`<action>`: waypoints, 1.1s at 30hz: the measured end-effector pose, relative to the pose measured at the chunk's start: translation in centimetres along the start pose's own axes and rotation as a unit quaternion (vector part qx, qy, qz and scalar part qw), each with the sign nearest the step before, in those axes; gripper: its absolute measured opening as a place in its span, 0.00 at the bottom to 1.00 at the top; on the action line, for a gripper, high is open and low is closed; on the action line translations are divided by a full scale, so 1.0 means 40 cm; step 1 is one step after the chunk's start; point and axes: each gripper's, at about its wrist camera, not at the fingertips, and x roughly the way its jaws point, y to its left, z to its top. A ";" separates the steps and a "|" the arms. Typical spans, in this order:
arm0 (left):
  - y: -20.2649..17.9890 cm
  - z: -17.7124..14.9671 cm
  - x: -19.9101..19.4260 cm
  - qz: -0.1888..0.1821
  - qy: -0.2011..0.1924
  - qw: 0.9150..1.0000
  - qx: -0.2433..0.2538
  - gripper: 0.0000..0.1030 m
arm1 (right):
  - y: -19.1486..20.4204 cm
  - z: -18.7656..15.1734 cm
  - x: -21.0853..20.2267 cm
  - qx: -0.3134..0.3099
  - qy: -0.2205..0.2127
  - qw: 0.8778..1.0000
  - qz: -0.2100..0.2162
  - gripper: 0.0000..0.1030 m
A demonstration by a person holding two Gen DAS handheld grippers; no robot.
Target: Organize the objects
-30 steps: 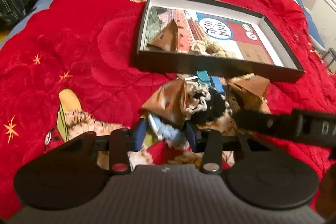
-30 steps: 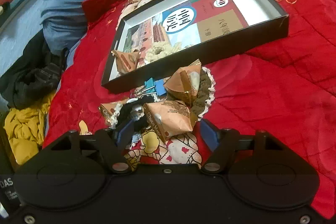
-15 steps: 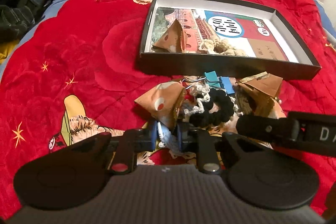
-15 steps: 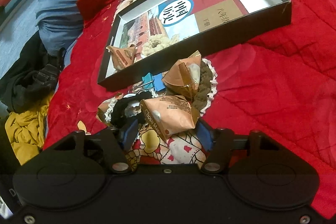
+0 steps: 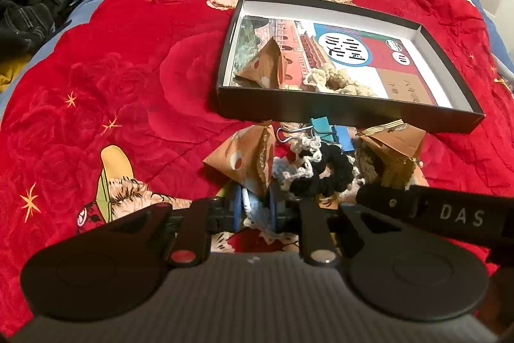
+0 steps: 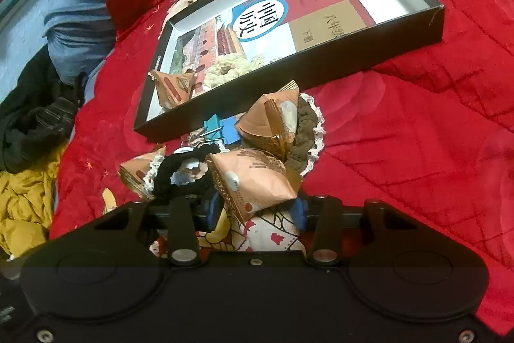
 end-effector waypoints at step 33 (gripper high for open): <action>-0.026 -0.016 -0.041 -0.011 -0.010 1.000 0.005 0.20 | 0.005 -0.002 -0.051 -0.008 -0.034 0.999 0.009 0.21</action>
